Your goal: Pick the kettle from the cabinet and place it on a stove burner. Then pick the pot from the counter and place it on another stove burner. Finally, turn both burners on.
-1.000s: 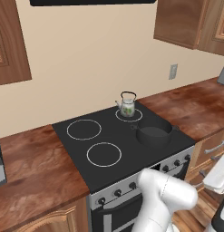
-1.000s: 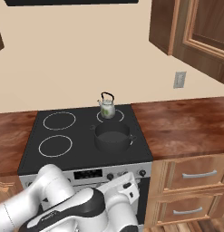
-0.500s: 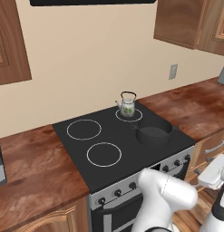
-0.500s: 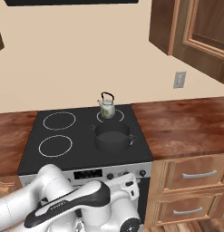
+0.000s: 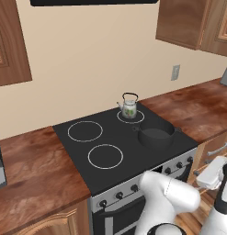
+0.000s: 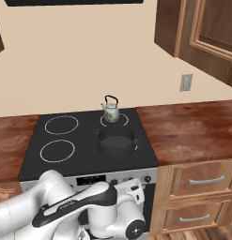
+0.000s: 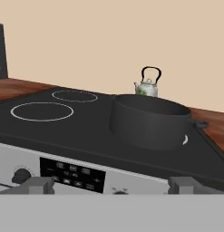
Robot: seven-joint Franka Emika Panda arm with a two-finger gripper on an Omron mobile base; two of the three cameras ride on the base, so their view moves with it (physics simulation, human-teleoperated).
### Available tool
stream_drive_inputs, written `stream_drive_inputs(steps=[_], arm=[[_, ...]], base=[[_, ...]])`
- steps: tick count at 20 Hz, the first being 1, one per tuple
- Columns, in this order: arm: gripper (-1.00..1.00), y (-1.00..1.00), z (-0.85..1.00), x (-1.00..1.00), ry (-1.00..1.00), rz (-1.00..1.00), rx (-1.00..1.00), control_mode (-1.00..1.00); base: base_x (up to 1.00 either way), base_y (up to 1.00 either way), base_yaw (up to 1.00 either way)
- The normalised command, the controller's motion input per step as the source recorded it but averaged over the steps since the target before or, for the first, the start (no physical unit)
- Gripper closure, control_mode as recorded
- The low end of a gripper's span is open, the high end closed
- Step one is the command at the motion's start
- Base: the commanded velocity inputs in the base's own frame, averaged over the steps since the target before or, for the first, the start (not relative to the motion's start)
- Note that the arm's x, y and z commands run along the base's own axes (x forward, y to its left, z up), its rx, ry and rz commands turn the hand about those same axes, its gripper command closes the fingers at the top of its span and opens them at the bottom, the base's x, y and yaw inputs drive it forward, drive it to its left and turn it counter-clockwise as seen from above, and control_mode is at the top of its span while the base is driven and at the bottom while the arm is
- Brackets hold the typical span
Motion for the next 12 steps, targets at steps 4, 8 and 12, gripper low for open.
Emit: stream_drive_inputs(steps=[4,8,12], arm=[[-1.0,0.0,-0.31,0.24,-0.01,-0.02,0.0,-1.0],[-1.0,-0.06,-0.39,0.16,-0.05,0.0,0.0,-1.0],[-1.0,-0.13,-0.33,0.14,-0.05,0.0,0.0,-1.0]], base=[[0.0,0.0,0.0],[0.0,0.0,0.0],[0.0,0.0,0.0]])
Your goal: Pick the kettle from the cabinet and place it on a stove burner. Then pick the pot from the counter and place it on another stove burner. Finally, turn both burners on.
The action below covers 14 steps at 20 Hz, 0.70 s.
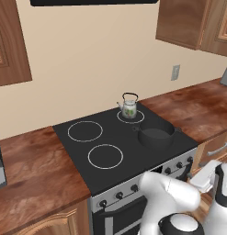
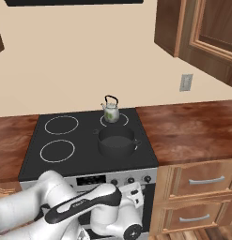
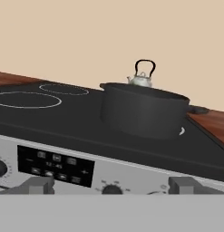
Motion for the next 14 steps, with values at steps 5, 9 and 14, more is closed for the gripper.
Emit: stream_drive_inputs(steps=[5,9,14], arm=[[-1.0,-0.19,-0.19,0.17,-0.03,0.0,0.02,-1.0],[-1.0,-0.2,-0.08,0.15,-0.02,0.0,0.02,-1.0],[-1.0,-0.09,-0.08,0.14,-0.01,0.0,0.01,-1.0]], base=[[0.0,0.0,0.0],[0.0,0.0,0.0],[0.0,0.0,0.0]])
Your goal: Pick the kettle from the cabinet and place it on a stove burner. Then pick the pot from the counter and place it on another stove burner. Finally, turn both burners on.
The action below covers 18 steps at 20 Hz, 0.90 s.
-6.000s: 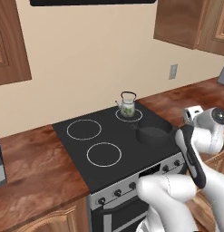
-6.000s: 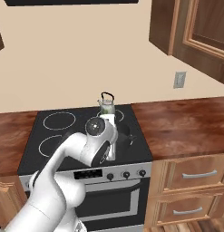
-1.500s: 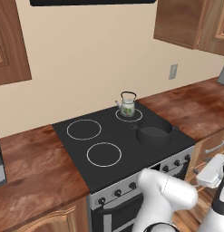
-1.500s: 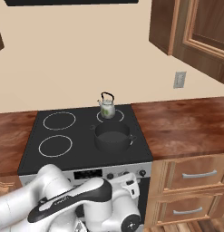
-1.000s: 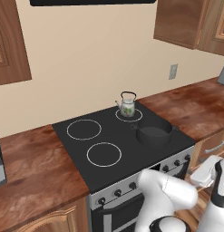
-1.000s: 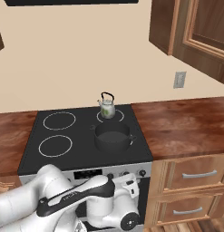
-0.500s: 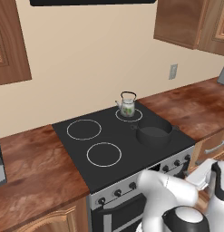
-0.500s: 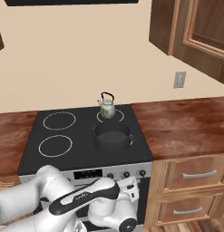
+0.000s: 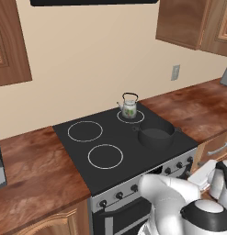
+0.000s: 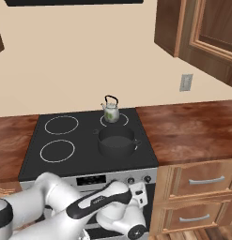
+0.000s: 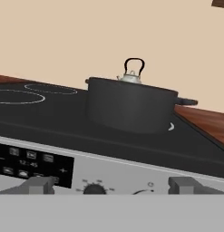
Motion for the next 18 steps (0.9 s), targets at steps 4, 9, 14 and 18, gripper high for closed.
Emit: stream_drive_inputs(steps=[4,9,14,18], arm=[[-1.0,0.0,-0.08,0.11,0.0,0.0,0.01,-1.0],[-1.0,0.0,-0.11,0.16,0.0,0.0,0.0,-1.0],[-1.0,0.0,-0.11,0.18,0.0,0.0,0.0,-1.0],[-1.0,0.0,-0.13,0.16,0.0,0.0,0.0,-1.0]], base=[[0.0,0.0,0.0],[0.0,0.0,0.0],[0.0,0.0,0.0],[0.0,0.0,0.0]])
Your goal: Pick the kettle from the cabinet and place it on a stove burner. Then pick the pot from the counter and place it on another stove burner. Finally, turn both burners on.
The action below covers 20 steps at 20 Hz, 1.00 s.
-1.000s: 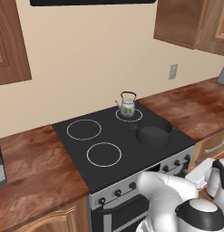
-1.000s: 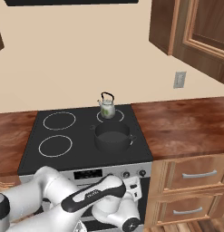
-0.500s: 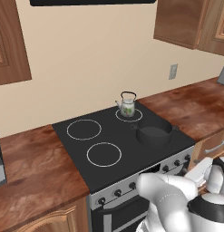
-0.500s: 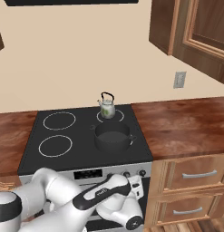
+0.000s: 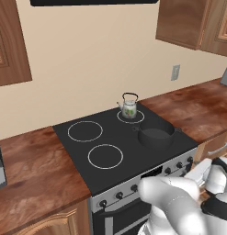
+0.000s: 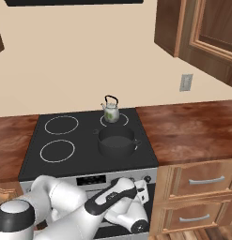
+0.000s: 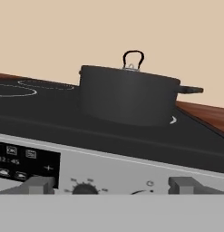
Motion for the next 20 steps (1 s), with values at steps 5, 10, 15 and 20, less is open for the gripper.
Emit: stream_drive_inputs(steps=[5,10,15,20], arm=[[-1.0,0.0,-0.17,0.17,0.0,0.0,0.0,-1.0],[-1.0,0.0,-0.17,0.16,0.0,0.0,0.0,-1.0],[-1.0,-0.05,-0.18,0.15,-0.01,0.0,0.0,-1.0],[-1.0,-0.05,-0.16,0.11,-0.01,0.0,0.0,-1.0]], base=[[0.0,0.0,0.0],[0.0,0.0,0.0],[0.0,0.0,0.0],[0.0,0.0,0.0]])
